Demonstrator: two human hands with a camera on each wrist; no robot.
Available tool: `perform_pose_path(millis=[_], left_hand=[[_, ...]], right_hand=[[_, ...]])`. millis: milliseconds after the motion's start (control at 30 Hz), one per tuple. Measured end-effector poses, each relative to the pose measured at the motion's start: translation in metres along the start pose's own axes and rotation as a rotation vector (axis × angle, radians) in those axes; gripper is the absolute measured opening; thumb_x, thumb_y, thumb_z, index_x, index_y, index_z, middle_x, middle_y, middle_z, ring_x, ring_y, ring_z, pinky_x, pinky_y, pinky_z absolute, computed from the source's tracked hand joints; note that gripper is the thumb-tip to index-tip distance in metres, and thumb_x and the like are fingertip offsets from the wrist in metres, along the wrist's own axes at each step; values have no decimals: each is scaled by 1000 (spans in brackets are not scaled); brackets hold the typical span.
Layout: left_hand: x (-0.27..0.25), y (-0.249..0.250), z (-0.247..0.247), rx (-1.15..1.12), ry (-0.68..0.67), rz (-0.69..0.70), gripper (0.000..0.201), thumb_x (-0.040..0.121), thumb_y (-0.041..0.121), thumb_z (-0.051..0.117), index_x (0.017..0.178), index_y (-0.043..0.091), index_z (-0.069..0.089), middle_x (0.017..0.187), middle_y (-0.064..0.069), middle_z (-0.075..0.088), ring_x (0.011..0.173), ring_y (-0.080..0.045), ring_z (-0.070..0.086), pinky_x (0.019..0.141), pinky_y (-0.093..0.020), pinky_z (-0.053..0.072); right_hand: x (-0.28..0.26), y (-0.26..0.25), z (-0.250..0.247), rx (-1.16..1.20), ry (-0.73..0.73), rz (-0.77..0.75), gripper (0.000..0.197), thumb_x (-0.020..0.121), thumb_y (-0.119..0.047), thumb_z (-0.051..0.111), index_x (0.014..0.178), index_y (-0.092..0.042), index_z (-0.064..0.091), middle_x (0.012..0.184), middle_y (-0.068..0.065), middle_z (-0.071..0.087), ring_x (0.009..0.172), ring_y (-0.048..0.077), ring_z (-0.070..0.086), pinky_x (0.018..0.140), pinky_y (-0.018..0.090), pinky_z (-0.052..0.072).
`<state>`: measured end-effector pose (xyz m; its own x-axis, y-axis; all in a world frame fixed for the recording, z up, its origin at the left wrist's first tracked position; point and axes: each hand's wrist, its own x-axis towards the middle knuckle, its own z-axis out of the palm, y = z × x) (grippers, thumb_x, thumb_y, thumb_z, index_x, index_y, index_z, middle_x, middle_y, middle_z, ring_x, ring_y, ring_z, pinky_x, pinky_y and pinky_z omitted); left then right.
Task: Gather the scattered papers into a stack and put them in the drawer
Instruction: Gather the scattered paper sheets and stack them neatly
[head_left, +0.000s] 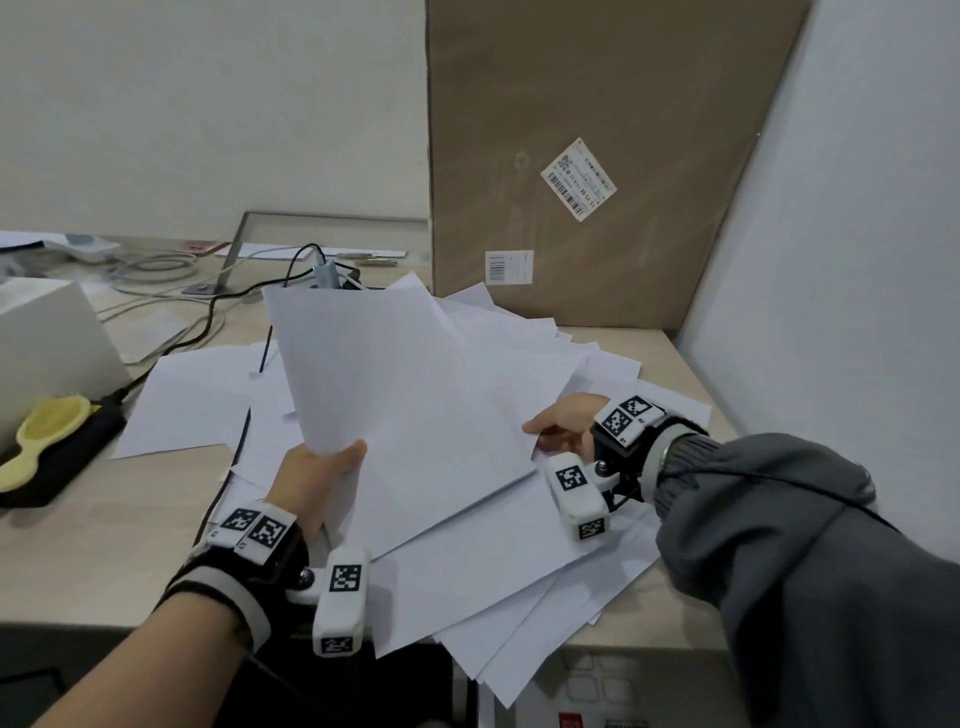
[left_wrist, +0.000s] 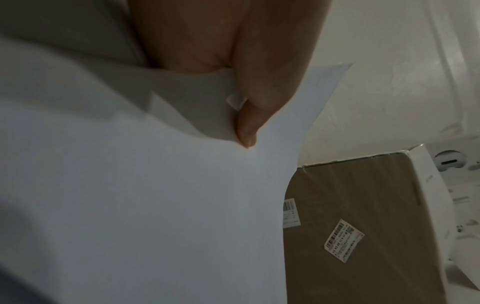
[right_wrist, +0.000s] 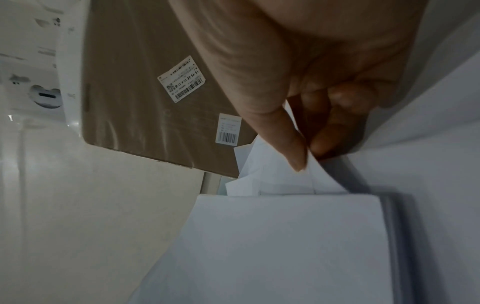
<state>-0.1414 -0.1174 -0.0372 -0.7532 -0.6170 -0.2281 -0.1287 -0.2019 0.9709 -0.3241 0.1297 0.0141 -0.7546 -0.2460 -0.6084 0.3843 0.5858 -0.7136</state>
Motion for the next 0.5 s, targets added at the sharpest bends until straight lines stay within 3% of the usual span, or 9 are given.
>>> perform_pose_path(millis=[100, 167, 267, 500], left_hand=[[0, 1, -1, 11, 5, -16, 37, 84, 11, 70, 115, -6, 61, 109, -28, 67, 100, -44, 65, 95, -59, 48], [-1, 2, 0, 14, 6, -15, 35, 85, 10, 69, 114, -7, 60, 109, -29, 66, 101, -45, 64, 95, -60, 48], [-3, 4, 2, 13, 11, -14, 33, 86, 8, 67, 114, -7, 59, 108, -27, 66, 98, -42, 64, 95, -55, 48], [-3, 6, 1, 24, 35, -34, 36, 85, 11, 70, 114, -7, 60, 110, -28, 65, 103, -44, 63, 96, -60, 47]], right_hand=[[-3, 2, 2, -29, -25, 7, 37, 85, -13, 66, 56, -11, 43, 36, 1, 45, 36, 10, 32, 47, 20, 22], [-2, 2, 3, -51, -53, -2, 36, 81, -16, 70, 57, -14, 43, 43, 0, 42, 41, 11, 30, 46, 21, 20], [-4, 0, 7, -84, -45, -61, 28, 75, -15, 75, 61, -15, 50, 54, 1, 47, 48, 13, 35, 45, 23, 23], [-21, 7, -25, -207, 221, -244, 28, 84, -14, 68, 66, -9, 47, 58, 6, 48, 50, 19, 42, 48, 26, 34]])
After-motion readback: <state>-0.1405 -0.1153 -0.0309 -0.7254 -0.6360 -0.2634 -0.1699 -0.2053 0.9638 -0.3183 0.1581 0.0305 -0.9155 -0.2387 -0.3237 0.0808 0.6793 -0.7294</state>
